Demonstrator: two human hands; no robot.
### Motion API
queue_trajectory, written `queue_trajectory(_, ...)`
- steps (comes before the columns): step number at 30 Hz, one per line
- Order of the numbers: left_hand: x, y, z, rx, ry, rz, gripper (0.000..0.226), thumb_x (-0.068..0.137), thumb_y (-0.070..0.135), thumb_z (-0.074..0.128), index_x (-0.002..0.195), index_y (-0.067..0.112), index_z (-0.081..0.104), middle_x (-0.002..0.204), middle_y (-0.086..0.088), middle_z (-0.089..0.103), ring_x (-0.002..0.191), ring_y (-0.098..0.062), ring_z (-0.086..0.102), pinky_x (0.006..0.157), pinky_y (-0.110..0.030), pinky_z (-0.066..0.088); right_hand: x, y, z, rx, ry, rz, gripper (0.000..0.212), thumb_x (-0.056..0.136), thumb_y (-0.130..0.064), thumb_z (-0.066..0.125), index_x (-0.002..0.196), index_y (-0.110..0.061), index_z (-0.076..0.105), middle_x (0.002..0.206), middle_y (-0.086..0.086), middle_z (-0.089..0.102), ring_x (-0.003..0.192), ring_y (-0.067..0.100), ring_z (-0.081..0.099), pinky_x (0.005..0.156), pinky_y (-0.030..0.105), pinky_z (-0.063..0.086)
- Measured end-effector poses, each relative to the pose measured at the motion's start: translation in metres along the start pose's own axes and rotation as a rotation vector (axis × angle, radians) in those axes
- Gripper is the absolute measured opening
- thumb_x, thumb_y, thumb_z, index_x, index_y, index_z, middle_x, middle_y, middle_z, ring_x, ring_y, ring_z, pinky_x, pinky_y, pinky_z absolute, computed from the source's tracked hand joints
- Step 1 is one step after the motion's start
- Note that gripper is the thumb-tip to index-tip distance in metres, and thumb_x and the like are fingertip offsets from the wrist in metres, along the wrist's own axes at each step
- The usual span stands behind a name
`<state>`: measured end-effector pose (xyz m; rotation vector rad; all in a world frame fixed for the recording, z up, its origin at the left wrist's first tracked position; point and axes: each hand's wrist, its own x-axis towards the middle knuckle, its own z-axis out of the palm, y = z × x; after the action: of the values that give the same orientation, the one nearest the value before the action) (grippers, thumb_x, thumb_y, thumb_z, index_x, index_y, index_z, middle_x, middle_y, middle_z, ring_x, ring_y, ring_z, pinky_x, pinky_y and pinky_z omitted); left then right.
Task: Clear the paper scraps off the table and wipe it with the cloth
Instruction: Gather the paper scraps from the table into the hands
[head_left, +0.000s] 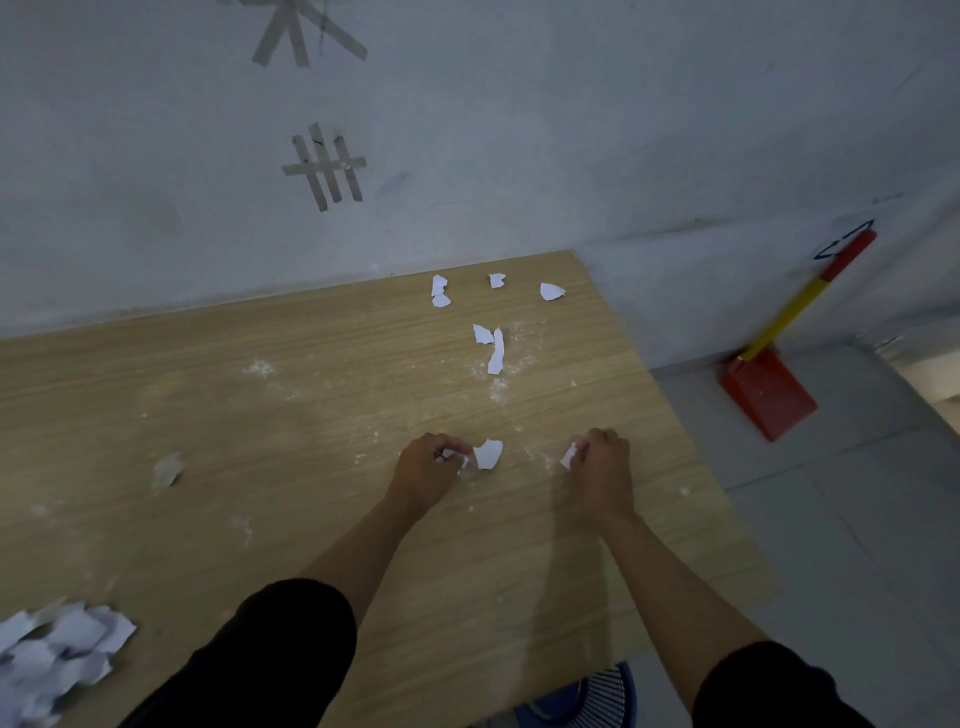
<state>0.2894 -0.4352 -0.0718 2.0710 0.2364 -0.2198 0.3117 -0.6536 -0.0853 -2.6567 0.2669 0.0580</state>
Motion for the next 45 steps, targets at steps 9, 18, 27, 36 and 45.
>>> queue_trajectory(9, -0.009, -0.001, -0.003, -0.04, 0.063, 0.008, 0.018, 0.083, 0.009, 0.061, 0.097, 0.02, 0.066, 0.094, 0.002, 0.065, 0.073, -0.006, 0.055, 0.057, -0.002, 0.037, -0.012, 0.001, -0.018, 0.492, 0.213, 0.28, 0.023, 0.09, 0.0, 0.043, 0.108, 0.0, 0.057, 0.114, 0.02, 0.056, 0.104, 0.032, 0.053, 0.077, 0.025, 0.034)
queue_trajectory(18, -0.035, -0.003, -0.034, -0.108, 0.049, 0.062, 0.037, 0.082, 0.004, 0.062, 0.115, 0.019, 0.055, 0.087, 0.001, 0.055, 0.069, -0.003, 0.051, 0.056, -0.002, 0.039, -0.041, -0.054, 0.001, 0.848, -0.447, 0.237, 0.012, 0.091, -0.012, 0.054, 0.091, -0.007, 0.065, 0.081, 0.004, 0.064, 0.074, 0.017, 0.059, 0.071, 0.031, 0.049)
queue_trajectory(27, -0.059, -0.033, -0.077, -0.059, 0.031, 0.054, 0.034, 0.084, 0.01, 0.062, 0.117, 0.019, 0.054, 0.09, -0.002, 0.056, 0.069, -0.01, 0.052, 0.057, -0.006, 0.039, -0.067, -0.095, 0.023, 0.601, -0.086, 0.377, 0.022, 0.085, -0.007, 0.051, 0.103, 0.0, 0.061, 0.1, 0.021, 0.064, 0.086, 0.031, 0.06, 0.071, 0.034, 0.045)
queue_trajectory(36, -0.069, -0.052, -0.069, -0.055, 0.035, 0.016, 0.037, 0.082, 0.009, 0.064, 0.117, 0.016, 0.055, 0.093, -0.003, 0.06, 0.073, -0.014, 0.055, 0.055, -0.001, 0.039, -0.054, -0.02, 0.0, 0.32, 0.255, 0.322, 0.019, 0.083, 0.005, 0.051, 0.095, 0.018, 0.057, 0.1, 0.039, 0.059, 0.097, 0.048, 0.055, 0.083, 0.045, 0.041)
queue_trajectory(45, -0.064, -0.047, -0.057, -0.059, -0.002, 0.014, 0.037, 0.083, 0.011, 0.065, 0.117, 0.018, 0.055, 0.086, 0.003, 0.056, 0.065, -0.002, 0.051, 0.056, -0.007, 0.038, -0.067, -0.013, 0.007, 0.481, 0.256, 0.353, 0.026, 0.079, 0.014, 0.054, 0.105, 0.018, 0.051, 0.1, 0.014, 0.049, 0.087, 0.038, 0.051, 0.069, 0.021, 0.04)
